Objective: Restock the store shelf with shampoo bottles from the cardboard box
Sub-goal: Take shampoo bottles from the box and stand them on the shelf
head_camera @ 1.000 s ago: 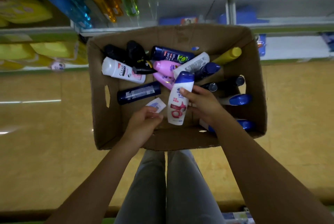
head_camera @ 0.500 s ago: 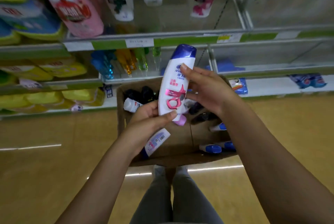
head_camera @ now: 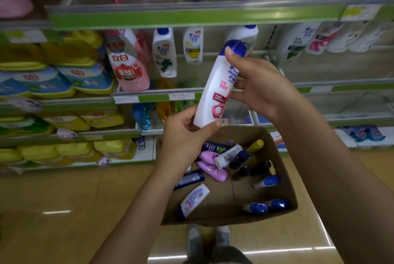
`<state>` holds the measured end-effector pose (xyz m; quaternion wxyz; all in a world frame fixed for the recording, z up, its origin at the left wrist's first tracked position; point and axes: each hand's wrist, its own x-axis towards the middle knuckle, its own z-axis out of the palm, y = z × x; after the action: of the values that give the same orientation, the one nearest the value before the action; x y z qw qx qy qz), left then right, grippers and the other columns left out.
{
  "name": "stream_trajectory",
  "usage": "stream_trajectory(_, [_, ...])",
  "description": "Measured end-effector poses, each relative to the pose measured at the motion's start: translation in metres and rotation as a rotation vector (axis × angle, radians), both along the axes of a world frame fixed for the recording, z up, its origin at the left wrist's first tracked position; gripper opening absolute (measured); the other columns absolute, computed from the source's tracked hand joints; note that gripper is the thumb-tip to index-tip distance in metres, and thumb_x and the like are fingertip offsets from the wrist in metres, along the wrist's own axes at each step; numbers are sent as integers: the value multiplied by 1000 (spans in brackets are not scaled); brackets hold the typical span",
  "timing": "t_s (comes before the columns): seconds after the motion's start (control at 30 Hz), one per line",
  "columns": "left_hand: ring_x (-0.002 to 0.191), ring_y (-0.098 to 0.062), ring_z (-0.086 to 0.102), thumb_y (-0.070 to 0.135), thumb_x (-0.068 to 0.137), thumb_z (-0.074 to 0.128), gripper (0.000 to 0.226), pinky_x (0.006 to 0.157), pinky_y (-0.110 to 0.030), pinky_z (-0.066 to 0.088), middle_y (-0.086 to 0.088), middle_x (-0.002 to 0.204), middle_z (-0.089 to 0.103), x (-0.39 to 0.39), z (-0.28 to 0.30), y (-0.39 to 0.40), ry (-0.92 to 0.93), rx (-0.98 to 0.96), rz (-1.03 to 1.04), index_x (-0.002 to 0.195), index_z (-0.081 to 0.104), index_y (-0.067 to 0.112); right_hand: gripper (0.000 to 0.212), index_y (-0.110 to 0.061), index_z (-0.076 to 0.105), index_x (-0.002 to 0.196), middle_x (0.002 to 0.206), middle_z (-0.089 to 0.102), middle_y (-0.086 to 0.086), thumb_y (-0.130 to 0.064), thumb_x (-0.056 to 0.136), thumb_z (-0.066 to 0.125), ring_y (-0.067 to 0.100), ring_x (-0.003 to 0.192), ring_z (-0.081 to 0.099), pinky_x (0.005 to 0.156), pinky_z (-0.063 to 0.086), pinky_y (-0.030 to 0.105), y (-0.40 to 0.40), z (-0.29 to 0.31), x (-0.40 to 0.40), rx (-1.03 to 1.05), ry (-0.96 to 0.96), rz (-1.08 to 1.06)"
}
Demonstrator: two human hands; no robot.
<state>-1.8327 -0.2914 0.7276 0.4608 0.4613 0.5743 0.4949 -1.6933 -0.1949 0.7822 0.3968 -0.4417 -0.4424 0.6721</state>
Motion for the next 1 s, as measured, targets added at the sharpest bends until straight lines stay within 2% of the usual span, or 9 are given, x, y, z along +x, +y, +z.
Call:
stream_trajectory(0.13, [91,-7,67,24,78,76,37,78,-33,58,11,98,71,3,14,2,204,112,71,114,67,28,24,-6,61,105,78,70,1,-23,89,67,18,78,70,78,59,37,4,19,-7,33,50,-13])
stream_trajectory(0.27, [89,-4,65,30,80,74,34,76,-28,57,12,97,70,3,27,3,276,179,70,112,64,31,20,-5,62,106,101,64,15,-17,90,64,26,89,66,86,57,49,7,29,-8,57,80,-53])
stream_trajectory(0.4, [88,-1,66,30,80,74,32,75,-24,56,13,97,70,0,38,11,264,160,44,110,62,32,15,-9,64,102,100,65,12,-17,90,64,23,89,65,86,55,46,11,38,-11,90,81,-37])
stream_trajectory(0.47, [88,0,67,23,82,72,27,72,-17,54,13,97,71,-5,47,16,172,123,-8,107,62,29,19,-10,62,107,97,67,6,-20,91,63,19,88,66,82,56,39,13,45,-10,127,95,3])
stream_trajectory(0.53, [89,-3,69,18,84,69,24,72,-14,52,7,97,74,-10,57,19,-43,41,-87,108,64,23,24,-8,57,112,102,67,8,-23,94,59,20,91,65,79,56,35,15,55,-8,143,124,33])
stream_trajectory(0.6, [95,-11,70,19,82,67,32,80,-21,54,1,101,74,-15,66,23,-206,-27,-154,113,64,16,15,-11,56,107,104,66,12,-22,97,54,23,89,65,75,56,33,17,65,-6,141,173,42])
stream_trajectory(0.7, [98,-19,69,21,75,63,40,89,-32,54,-4,105,73,-20,72,28,-367,-75,-224,114,63,11,6,-14,58,100,92,70,8,-18,96,54,20,76,68,62,56,29,17,78,-6,186,186,17])
stream_trajectory(0.87, [106,-25,65,17,82,62,39,95,-40,52,-12,114,69,-29,74,32,-498,-128,-316,120,59,5,23,-9,58,109,90,75,8,-19,90,64,22,80,72,63,57,32,12,91,-13,303,82,-39])
stream_trajectory(1.0, [111,-24,63,21,84,65,46,98,-39,50,-9,120,66,-36,75,31,-437,-122,-351,127,55,11,18,-12,60,102,90,76,9,-19,87,68,23,82,73,60,57,29,9,95,-20,347,44,-88])
